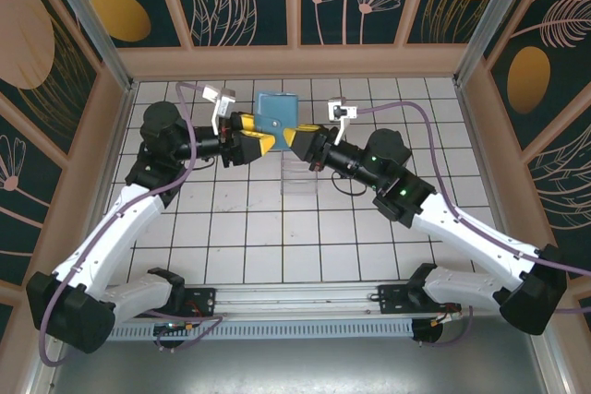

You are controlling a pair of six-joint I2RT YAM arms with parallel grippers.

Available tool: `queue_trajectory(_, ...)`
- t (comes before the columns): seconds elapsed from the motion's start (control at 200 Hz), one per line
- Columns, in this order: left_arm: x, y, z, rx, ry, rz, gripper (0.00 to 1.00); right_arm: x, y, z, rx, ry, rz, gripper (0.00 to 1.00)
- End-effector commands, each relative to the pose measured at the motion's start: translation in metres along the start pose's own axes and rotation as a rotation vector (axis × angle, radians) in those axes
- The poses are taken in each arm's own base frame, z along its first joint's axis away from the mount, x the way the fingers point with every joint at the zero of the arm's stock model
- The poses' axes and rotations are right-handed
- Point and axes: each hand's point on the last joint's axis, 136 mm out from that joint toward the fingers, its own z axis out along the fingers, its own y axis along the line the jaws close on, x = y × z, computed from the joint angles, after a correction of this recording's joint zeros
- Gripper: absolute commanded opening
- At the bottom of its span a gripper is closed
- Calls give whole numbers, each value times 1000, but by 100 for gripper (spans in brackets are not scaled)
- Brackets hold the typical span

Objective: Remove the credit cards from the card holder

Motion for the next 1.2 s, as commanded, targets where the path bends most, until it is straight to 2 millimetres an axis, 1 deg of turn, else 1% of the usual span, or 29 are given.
queue_trajectory(0.0, 0, -17, 4, 91, 49, 56, 47, -23, 26, 1, -78, -65, -56, 17)
queue_trajectory(0.15, 2, -19, 5, 112, 68, 69, 25, -25, 30, 2, -84, -68, -64, 18)
queue_trajectory(0.27, -2, -26, 4, 135, 66, 99, 16, -25, 31, 2, -80, -64, -77, 22)
queue_trajectory(0.395, -4, -39, 1, 188, 75, 132, 13, -30, 37, -4, -89, -73, -113, 41)
queue_trajectory(0.51, -3, -53, -2, 261, 103, 151, 12, -38, 50, -12, -126, -90, -157, 49)
queue_trajectory(0.595, -1, -63, -5, 306, 129, 165, 13, -42, 65, -19, -182, -101, -187, 54)
queue_trajectory(0.726, 2, -71, -9, 349, 167, 180, 13, -47, 88, -24, -282, -93, -222, 55)
queue_trajectory(0.811, 5, -70, -8, 357, 177, 166, 13, -50, 100, -23, -336, -82, -226, 54)
queue_trajectory(0.876, 6, -68, -7, 355, 180, 157, 13, -51, 106, -20, -360, -69, -222, 53)
queue_trajectory(0.946, 8, -65, -7, 351, 182, 150, 14, -51, 107, -16, -370, -55, -222, 50)
queue_trajectory(1.046, 10, -61, -6, 338, 183, 146, 15, -49, 99, -7, -335, -33, -208, 45)
queue_trajectory(1.196, 11, -58, -4, 331, 183, 142, 16, -38, 94, 2, -335, 19, -190, 38)
